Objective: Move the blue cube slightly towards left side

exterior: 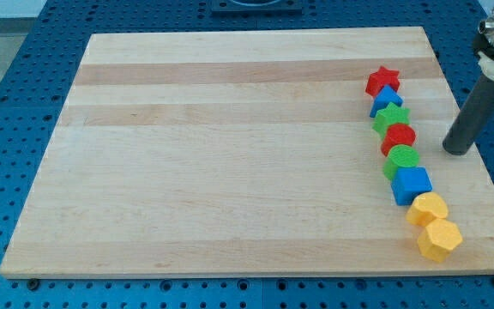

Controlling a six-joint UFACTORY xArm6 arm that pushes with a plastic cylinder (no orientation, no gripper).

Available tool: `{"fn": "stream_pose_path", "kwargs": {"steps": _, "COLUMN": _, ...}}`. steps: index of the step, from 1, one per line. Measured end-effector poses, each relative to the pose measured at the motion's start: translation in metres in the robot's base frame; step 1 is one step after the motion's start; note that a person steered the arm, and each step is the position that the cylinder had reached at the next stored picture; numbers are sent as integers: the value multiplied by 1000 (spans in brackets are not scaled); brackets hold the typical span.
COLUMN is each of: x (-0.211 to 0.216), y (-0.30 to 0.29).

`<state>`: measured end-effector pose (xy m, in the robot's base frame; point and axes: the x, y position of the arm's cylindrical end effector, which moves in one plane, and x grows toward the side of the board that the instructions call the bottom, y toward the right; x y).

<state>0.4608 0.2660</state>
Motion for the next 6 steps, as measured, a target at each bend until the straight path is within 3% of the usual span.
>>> {"fn": "stream_pose_path", "kwargs": {"steps": 1, "x": 4, "y": 23}}
{"fn": "stream_pose_path", "kwargs": {"steps": 3, "x": 55, "y": 23}}
{"fn": "stream_pose_path", "kwargs": {"steps": 6, "x": 58, "y": -113}}
